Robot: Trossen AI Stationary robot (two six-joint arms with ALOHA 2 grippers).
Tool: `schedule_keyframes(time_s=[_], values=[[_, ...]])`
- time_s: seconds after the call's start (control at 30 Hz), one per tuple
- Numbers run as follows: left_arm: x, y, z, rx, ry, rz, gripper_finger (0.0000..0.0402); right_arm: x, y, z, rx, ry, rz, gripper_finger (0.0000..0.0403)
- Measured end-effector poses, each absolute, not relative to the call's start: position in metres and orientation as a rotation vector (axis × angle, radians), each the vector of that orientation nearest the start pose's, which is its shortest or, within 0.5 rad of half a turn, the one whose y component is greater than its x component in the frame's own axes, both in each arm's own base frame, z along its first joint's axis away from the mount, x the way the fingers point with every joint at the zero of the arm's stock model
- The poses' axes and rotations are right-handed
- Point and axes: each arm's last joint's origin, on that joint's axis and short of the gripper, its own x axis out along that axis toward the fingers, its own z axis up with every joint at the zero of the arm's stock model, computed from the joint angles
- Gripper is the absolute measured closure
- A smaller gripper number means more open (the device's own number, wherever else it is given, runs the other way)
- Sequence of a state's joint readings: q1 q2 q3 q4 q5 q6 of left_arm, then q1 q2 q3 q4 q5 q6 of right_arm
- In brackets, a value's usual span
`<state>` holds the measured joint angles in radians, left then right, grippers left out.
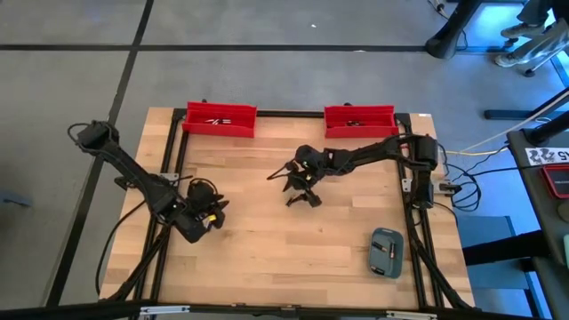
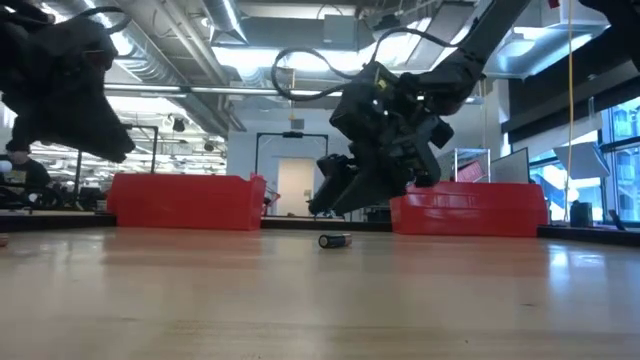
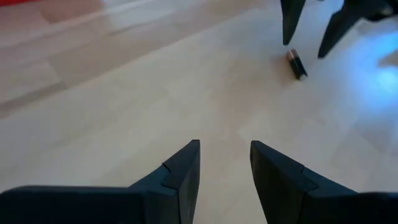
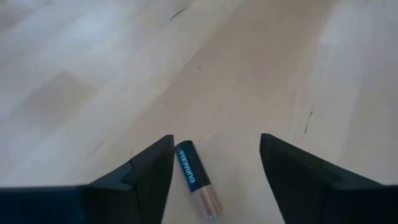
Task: Sort batteries
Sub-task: Put the large black battery into the blue bin
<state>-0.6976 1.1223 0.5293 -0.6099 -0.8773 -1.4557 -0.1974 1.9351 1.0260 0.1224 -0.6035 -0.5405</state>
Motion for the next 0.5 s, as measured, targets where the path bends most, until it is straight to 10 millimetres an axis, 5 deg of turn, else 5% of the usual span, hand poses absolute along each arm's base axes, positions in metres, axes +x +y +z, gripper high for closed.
schedule_keyframes(time_s=[0.23, 0.5], values=[[0.157, -0.089, 0.173, -0.484, 0.498, 0.691, 0.0270, 0.374, -0.058, 0.112, -0.239, 0.627, 0.582, 0.0160], [0.165, -0.086, 0.170, -0.463, 0.492, 0.712, 0.0270, 0.374, -0.058, 0.090, -0.226, 0.676, 0.610, 0.0250]])
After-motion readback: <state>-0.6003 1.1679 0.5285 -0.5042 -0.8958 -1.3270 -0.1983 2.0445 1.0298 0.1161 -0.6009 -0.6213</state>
